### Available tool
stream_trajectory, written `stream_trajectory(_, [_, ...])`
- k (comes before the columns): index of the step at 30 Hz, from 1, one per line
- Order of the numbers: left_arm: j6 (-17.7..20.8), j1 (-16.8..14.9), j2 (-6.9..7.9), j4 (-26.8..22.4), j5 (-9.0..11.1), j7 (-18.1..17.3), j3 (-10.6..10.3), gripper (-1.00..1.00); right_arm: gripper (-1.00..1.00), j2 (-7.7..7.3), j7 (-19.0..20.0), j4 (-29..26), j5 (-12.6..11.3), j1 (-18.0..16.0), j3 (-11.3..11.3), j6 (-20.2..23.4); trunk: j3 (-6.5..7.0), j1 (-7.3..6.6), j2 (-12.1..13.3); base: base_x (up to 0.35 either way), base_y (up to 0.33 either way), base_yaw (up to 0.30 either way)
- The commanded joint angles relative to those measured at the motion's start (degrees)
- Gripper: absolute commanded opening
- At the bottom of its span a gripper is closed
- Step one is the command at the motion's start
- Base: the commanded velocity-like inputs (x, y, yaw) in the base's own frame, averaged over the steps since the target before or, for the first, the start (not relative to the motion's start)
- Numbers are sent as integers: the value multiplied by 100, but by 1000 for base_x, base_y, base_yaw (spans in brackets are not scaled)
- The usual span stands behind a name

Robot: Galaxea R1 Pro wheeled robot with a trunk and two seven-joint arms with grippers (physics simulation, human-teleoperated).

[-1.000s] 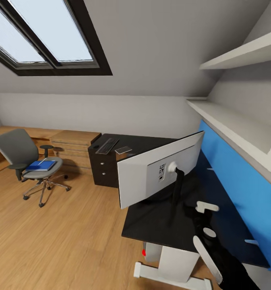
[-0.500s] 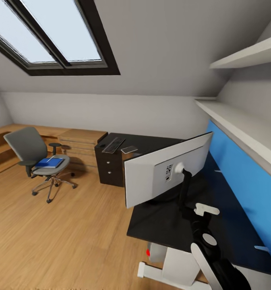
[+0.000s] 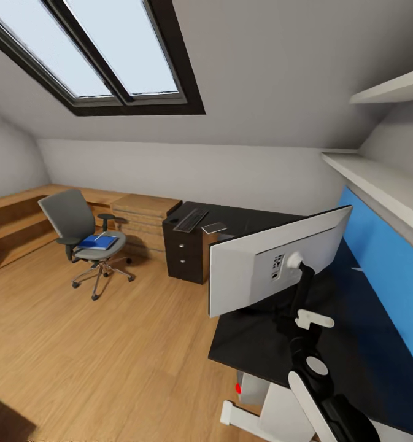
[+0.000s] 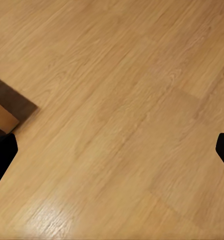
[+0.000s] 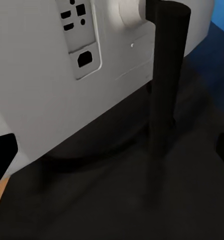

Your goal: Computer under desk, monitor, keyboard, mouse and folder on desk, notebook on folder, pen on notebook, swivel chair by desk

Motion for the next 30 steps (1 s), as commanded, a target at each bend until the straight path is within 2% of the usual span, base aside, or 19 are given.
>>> stream_trajectory(1, [-6,1,1,-6,46,-14,-6,100,100,-16,-42,-43,-23,-7,25,30,-12,4,-12,0,0,8])
stream_trajectory(7, [-1,2,-49,1,27,-27,-14,100,100,-21,-23,-109,-8,0,36,14,-12,4,-12,0,0,3])
stream_trajectory(9, [11,1,-75,2,21,-30,-16,100,100,-23,-27,-290,2,1,21,16,-12,4,-12,0,0,0])
stream_trajectory(10, [38,1,-92,1,18,-39,-21,100,100,-35,-25,-622,38,1,-16,12,-12,4,-12,0,0,0])
stream_trajectory(12, [41,1,-94,-1,18,-40,-23,100,100,-33,-11,-672,51,1,-20,-16,-12,4,-12,0,0,0])
stream_trajectory(21, [42,1,-170,-1,17,-39,-41,100,100,-17,-10,-561,54,1,254,-418,-12,4,-12,0,0,0])
stream_trajectory(26, [33,1,-175,2,17,-38,-51,100,100,-41,-6,-639,97,1,238,-457,-12,4,-12,0,0,0])
stream_trajectory(30, [13,1,-175,1,16,-34,-50,100,100,-42,-10,-691,171,-71,140,-432,-12,4,-12,0,0,0])
